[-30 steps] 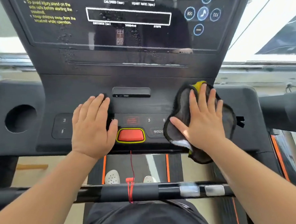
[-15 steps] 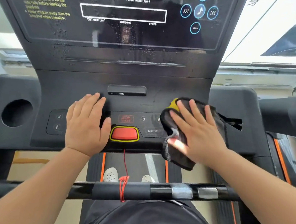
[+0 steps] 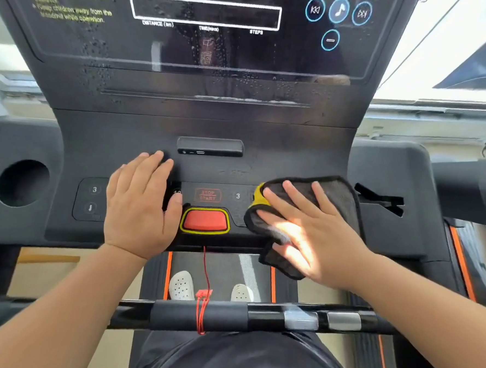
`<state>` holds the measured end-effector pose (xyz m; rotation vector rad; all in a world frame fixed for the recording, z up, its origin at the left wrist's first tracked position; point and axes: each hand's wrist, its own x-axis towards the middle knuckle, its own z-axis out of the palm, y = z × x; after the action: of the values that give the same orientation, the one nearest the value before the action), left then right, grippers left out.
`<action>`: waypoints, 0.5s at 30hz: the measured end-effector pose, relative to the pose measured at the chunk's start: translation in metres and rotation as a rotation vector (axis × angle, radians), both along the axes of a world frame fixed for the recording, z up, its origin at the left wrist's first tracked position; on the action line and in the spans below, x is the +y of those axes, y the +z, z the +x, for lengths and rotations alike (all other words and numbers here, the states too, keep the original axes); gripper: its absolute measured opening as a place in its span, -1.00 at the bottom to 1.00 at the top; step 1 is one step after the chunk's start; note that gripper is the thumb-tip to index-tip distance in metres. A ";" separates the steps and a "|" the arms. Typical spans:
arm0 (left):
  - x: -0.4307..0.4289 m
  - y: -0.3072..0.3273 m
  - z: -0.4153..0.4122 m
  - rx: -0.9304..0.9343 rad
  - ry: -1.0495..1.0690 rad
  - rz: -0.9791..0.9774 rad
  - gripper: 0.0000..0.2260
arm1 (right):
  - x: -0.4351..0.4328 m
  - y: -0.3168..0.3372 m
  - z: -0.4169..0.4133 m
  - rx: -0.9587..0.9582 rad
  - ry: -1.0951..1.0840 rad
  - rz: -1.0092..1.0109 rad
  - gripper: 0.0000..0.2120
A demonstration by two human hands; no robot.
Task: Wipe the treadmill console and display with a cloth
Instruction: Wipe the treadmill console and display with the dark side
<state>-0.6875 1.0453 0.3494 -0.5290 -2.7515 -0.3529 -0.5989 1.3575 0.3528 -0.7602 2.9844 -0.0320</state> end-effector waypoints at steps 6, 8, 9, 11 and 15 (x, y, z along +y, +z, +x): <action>0.000 0.001 -0.002 -0.003 0.007 0.021 -0.51 | 0.009 0.006 -0.079 0.090 -0.077 0.077 -0.35; 0.000 0.002 -0.002 -0.002 0.005 0.028 -0.51 | 0.009 0.008 -0.095 0.135 -0.077 0.103 -0.35; 0.000 0.002 -0.001 0.001 0.001 0.030 -0.51 | 0.007 0.008 -0.098 0.150 -0.084 0.105 -0.35; 0.000 0.001 0.000 0.002 -0.001 0.031 -0.50 | 0.001 0.006 -0.090 0.153 -0.106 0.083 -0.35; 0.000 0.002 0.001 -0.008 0.004 0.040 -0.50 | -0.005 0.002 -0.044 0.034 -0.081 0.025 -0.36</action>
<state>-0.6866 1.0454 0.3510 -0.5128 -2.7469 -0.4085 -0.6425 1.3524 0.3546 -0.6437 3.0405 0.0141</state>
